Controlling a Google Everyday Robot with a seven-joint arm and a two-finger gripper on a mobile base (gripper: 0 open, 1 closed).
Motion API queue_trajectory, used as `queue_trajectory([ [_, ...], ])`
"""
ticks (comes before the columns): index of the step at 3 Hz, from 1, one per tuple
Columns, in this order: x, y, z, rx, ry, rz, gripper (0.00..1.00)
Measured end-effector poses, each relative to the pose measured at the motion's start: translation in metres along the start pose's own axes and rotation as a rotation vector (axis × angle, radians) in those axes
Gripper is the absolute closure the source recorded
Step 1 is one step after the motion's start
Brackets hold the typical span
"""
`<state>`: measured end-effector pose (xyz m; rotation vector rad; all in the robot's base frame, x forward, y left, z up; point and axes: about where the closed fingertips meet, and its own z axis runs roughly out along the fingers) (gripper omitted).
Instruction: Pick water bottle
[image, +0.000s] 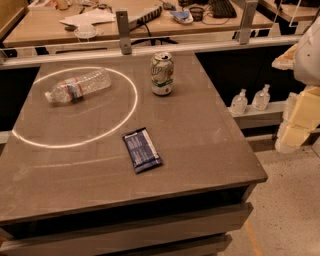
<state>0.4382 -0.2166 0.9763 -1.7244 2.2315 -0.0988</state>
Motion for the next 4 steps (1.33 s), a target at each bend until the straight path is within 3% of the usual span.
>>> queue_trajectory([
  [1, 0.0, 0.0, 0.0, 0.0, 0.0, 0.0, 0.0],
  [2, -0.01, -0.013, -0.003, 0.017, -0.036, -0.06, 0.0],
  [3, -0.031, -0.05, 0.003, 0.06, -0.087, -0.154, 0.0],
  [4, -0.084, -0.097, 0.026, 0.093, -0.122, -0.281, 0.0],
])
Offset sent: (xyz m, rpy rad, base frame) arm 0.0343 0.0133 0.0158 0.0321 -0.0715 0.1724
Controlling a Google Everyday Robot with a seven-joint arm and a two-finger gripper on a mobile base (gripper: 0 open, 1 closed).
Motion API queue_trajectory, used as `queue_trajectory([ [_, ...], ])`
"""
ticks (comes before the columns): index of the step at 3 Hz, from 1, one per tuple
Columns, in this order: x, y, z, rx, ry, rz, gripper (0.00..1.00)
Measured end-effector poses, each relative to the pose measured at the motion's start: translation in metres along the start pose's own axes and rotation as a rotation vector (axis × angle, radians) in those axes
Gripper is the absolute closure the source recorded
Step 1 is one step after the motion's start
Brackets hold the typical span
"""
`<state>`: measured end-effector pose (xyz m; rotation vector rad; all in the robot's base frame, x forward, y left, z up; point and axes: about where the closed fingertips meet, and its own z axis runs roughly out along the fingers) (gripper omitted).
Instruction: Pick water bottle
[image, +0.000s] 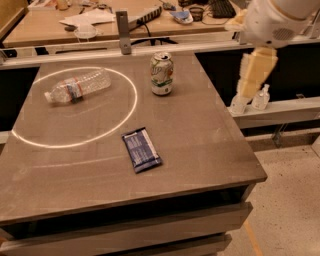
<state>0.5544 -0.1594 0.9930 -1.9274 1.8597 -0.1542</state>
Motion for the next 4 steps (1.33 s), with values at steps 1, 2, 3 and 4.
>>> queue_trajectory([
  [1, -0.029, -0.025, 0.019, 0.006, -0.035, -0.062, 0.0],
  [2, -0.079, -0.046, 0.039, 0.028, -0.081, -0.13, 0.0],
  [3, -0.079, -0.046, 0.039, 0.028, -0.081, -0.13, 0.0],
  [4, -0.105, -0.065, 0.048, 0.026, -0.102, -0.186, 0.0],
])
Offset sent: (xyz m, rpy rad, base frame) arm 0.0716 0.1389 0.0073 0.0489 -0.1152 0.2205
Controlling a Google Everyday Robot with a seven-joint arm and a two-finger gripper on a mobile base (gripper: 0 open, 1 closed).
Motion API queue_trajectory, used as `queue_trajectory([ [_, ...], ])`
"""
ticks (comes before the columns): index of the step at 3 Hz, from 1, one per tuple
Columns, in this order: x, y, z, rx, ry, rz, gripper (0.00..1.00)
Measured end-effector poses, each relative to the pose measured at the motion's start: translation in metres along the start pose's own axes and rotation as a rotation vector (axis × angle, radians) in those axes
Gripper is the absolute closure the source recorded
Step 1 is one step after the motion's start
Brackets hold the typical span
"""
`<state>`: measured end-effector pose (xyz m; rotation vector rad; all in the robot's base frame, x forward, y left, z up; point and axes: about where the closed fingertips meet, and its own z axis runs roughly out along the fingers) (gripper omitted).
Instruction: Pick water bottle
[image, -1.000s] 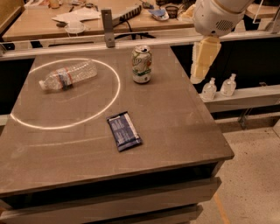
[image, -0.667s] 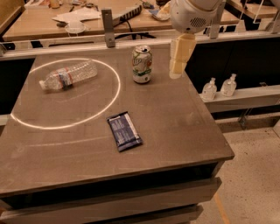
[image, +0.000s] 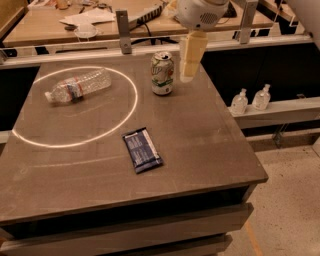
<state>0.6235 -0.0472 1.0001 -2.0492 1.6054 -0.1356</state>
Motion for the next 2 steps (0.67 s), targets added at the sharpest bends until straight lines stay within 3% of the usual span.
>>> queue_trajectory([
  [1, -0.039, -0.039, 0.039, -0.041, -0.027, -0.098, 0.0],
  [2, -0.062, -0.056, 0.067, -0.081, -0.039, -0.151, 0.0],
])
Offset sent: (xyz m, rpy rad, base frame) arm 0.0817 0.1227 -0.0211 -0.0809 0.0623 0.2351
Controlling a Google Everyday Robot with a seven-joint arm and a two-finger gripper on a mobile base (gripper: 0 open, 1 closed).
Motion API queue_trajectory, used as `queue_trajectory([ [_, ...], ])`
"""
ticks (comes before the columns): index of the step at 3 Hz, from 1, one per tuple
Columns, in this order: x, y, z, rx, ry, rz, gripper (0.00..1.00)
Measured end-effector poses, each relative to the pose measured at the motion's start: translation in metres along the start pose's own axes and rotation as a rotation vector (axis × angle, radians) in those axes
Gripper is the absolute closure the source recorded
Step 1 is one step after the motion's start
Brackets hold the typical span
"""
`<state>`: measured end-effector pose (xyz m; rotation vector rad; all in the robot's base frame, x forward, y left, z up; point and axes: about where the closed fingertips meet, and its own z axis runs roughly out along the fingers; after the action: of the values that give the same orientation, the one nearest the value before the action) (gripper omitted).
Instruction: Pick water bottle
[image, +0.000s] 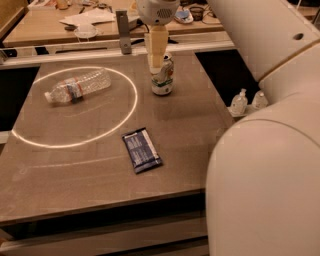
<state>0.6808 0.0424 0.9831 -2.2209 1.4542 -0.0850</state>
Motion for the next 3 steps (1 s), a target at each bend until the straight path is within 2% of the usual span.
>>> queue_trajectory([
  [1, -0.028, -0.004, 0.037, -0.065, -0.021, -0.056, 0.0],
  [2, -0.053, 0.003, 0.09, -0.151, -0.045, -0.089, 0.0],
  [3, -0.07, 0.003, 0.118, -0.19, -0.053, -0.098, 0.0],
])
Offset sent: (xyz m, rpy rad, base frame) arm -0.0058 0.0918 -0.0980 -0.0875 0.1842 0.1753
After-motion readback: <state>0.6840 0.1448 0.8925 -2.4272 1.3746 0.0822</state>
